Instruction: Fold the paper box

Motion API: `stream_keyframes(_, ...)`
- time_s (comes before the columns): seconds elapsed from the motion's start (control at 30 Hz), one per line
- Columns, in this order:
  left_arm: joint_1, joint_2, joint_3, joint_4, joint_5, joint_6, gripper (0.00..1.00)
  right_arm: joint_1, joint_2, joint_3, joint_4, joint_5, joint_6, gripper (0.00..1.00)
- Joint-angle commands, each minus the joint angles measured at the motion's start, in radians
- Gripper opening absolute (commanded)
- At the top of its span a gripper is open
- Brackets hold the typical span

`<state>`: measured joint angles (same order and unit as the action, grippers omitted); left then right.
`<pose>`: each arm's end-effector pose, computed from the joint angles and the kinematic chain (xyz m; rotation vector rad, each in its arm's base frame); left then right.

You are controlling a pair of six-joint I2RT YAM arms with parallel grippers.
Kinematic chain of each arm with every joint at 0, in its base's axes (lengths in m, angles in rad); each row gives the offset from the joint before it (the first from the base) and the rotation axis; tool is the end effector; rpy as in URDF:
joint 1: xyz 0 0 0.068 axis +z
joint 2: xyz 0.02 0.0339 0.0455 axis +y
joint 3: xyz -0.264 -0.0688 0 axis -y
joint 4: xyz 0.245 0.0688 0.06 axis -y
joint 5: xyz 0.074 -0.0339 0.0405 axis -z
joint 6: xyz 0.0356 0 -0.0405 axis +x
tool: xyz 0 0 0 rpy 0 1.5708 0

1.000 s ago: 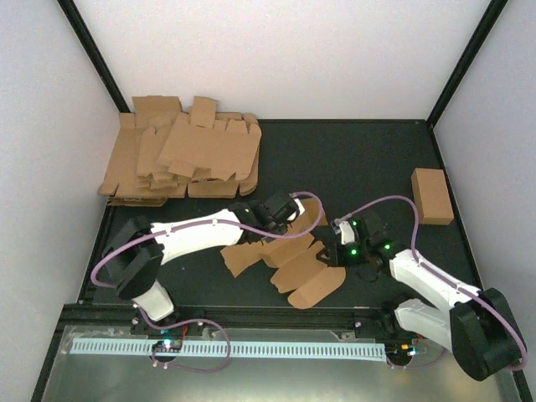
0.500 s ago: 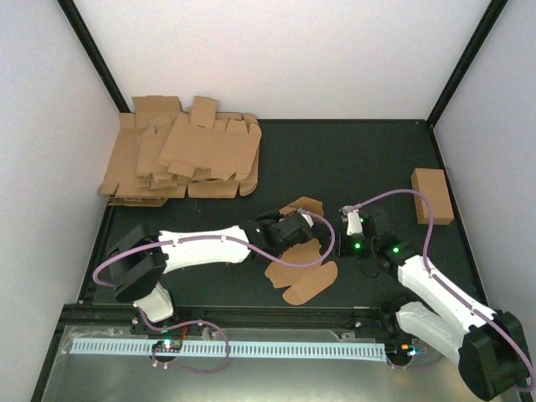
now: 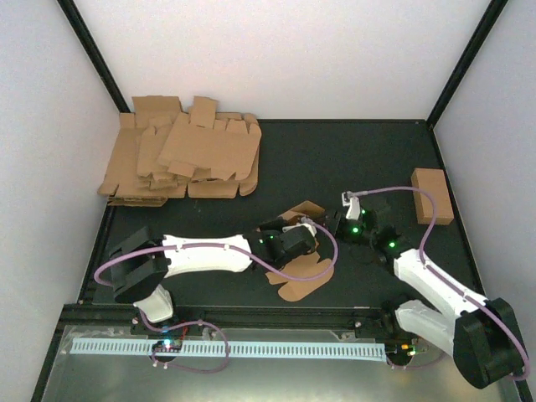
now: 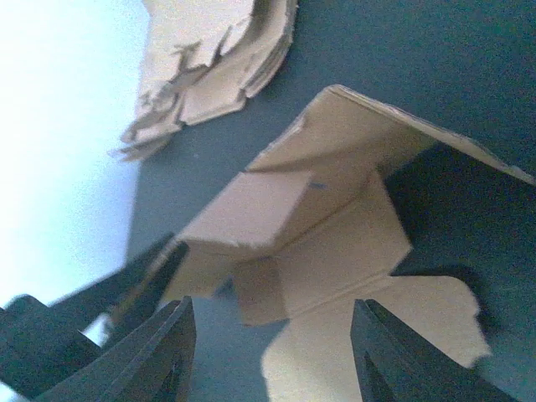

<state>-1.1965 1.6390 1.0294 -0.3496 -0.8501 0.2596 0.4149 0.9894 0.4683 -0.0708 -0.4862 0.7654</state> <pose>0.1453 -0.2966 0.2060 1.2154 1.8306 0.5685 0.1808 0.0978 0.2053 0.1027 2.3372 1.1654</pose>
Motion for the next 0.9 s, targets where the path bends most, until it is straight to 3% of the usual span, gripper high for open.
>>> stream_keyframes(0.0,-0.022,0.013,-0.003,0.023,-0.033,-0.023,0.05,-0.007,0.012,-0.052,0.299,-0.088,0.352,0.57)
stream_keyframes(0.07,-0.025,0.025,-0.002,0.028,-0.030,-0.023,0.05,-0.007,0.006,-0.064,0.357,-0.076,0.425,0.64)
stream_keyframes(0.2,-0.025,0.038,-0.002,0.042,-0.036,-0.018,0.05,-0.005,0.031,-0.033,0.334,-0.064,0.465,0.66)
stream_keyframes(0.6,-0.018,0.025,-0.015,0.063,-0.009,-0.017,0.08,-0.005,0.190,-0.053,0.443,-0.087,0.622,0.64)
stream_keyframes(0.87,-0.018,0.025,-0.020,0.066,-0.009,-0.013,0.09,0.008,0.267,-0.048,0.557,-0.119,0.709,0.48)
